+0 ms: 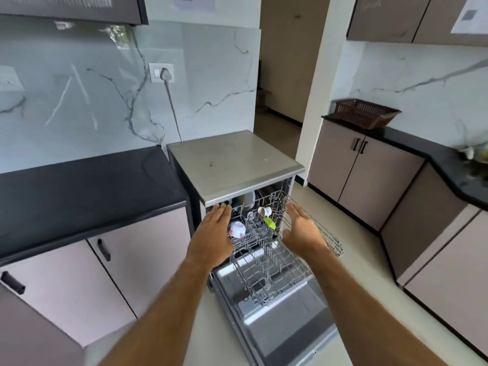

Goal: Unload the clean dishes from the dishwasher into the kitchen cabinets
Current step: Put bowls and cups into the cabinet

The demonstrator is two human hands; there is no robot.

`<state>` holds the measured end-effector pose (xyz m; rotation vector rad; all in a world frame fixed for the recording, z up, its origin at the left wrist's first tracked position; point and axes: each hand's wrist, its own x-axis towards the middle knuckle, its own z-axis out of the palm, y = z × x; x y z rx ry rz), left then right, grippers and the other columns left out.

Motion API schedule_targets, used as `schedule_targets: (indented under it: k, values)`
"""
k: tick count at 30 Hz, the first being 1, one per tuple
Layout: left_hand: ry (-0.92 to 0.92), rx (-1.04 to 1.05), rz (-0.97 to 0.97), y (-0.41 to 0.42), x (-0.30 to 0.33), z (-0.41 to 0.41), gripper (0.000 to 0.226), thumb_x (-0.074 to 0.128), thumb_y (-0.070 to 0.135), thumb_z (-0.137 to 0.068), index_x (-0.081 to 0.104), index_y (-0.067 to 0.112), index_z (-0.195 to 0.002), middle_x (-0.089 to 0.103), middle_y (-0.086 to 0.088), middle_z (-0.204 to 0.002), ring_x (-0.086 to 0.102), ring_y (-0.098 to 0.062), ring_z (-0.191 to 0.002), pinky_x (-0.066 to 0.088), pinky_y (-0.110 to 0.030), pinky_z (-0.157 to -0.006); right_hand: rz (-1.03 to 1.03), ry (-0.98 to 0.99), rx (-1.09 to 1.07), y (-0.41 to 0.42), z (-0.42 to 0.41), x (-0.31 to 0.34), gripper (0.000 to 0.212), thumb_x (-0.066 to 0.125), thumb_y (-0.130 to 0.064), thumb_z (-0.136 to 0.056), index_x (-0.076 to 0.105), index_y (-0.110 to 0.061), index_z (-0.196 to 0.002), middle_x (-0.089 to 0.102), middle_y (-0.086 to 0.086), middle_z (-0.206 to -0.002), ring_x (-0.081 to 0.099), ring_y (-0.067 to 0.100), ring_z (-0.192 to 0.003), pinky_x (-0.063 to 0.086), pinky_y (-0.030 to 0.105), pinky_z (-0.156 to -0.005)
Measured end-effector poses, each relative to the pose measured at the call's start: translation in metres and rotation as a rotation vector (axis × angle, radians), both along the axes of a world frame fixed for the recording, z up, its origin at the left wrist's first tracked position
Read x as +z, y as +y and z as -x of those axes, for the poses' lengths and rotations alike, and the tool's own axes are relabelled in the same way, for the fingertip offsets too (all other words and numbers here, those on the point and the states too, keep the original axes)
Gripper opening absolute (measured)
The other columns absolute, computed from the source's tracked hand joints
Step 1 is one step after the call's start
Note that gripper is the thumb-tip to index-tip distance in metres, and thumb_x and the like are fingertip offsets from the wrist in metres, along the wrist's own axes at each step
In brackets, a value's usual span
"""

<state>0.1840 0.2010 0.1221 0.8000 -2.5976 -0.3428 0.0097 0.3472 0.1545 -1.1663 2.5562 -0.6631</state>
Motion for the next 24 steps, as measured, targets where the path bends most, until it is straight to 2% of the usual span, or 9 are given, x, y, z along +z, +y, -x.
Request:
schedule_targets:
  k: [5, 9, 13, 16, 21, 24]
  values:
    - [-0.068, 0.010, -0.063, 0.042, -0.033, 0.025, 0.089, 0.054, 0.001, -0.085, 0.005, 0.018, -0.157, 0.007, 0.001, -0.165, -0.001, -0.013, -0.151, 0.010, -0.033, -0.124, -0.032, -0.044, 0.020, 0.037, 0.032, -0.034, 0.086, 0.052, 0.001, -0.089, 0.009, -0.028, -0.157, 0.005, -0.001, -0.166, 0.042, 0.021, -0.138, 0.043, 0.040, -0.111]
    - [-0.137, 0.017, -0.088, 0.057, -0.053, 0.040, 0.088, 0.057, 0.008, -0.087, 0.005, 0.016, -0.157, 0.007, -0.001, -0.165, 0.000, -0.016, -0.152, 0.013, -0.037, -0.124, -0.070, -0.055, 0.051, 0.057, 0.058, -0.053, 0.082, 0.056, -0.005, -0.093, 0.009, -0.025, -0.158, 0.001, -0.004, -0.166, 0.049, 0.017, -0.129, 0.043, 0.022, -0.098]
    - [-0.192, 0.008, -0.111, 0.059, -0.068, 0.050, 0.090, 0.064, 0.015, -0.086, 0.009, 0.015, -0.157, 0.010, -0.001, -0.164, 0.004, -0.017, -0.152, 0.015, -0.036, -0.123, -0.082, -0.075, 0.056, 0.060, 0.080, -0.074, 0.076, 0.050, -0.003, -0.094, 0.011, -0.020, -0.158, 0.004, 0.002, -0.166, 0.029, 0.021, -0.146, 0.026, 0.025, -0.110]
    - [-0.209, 0.026, -0.127, 0.051, -0.078, 0.058, 0.090, 0.065, 0.015, -0.086, 0.010, 0.017, -0.157, 0.014, 0.000, -0.164, 0.006, -0.017, -0.152, 0.019, -0.036, -0.123, -0.087, -0.114, 0.049, 0.051, 0.092, -0.087, 0.079, 0.050, -0.001, -0.093, 0.010, -0.021, -0.158, 0.002, 0.000, -0.166, 0.026, 0.021, -0.147, 0.027, 0.027, -0.111]
    - [-0.226, 0.043, -0.184, 0.023, -0.094, 0.080, 0.090, 0.062, 0.010, -0.087, 0.007, 0.018, -0.158, 0.009, 0.002, -0.164, 0.002, -0.016, -0.152, 0.017, -0.035, -0.123, -0.140, -0.136, 0.076, 0.021, 0.116, -0.105, 0.079, 0.043, 0.001, -0.093, 0.006, -0.020, -0.159, -0.003, -0.003, -0.166, 0.019, 0.020, -0.150, 0.022, 0.026, -0.113]
    - [-0.238, 0.032, -0.192, -0.007, -0.106, 0.100, 0.089, 0.058, 0.009, -0.087, 0.004, 0.018, -0.158, 0.006, 0.001, -0.165, 0.000, -0.015, -0.152, 0.014, -0.034, -0.123, -0.134, -0.154, 0.053, -0.010, 0.141, -0.115, 0.079, 0.047, 0.003, -0.091, 0.012, -0.022, -0.158, 0.003, -0.001, -0.166, 0.022, 0.023, -0.149, 0.021, 0.033, -0.117]
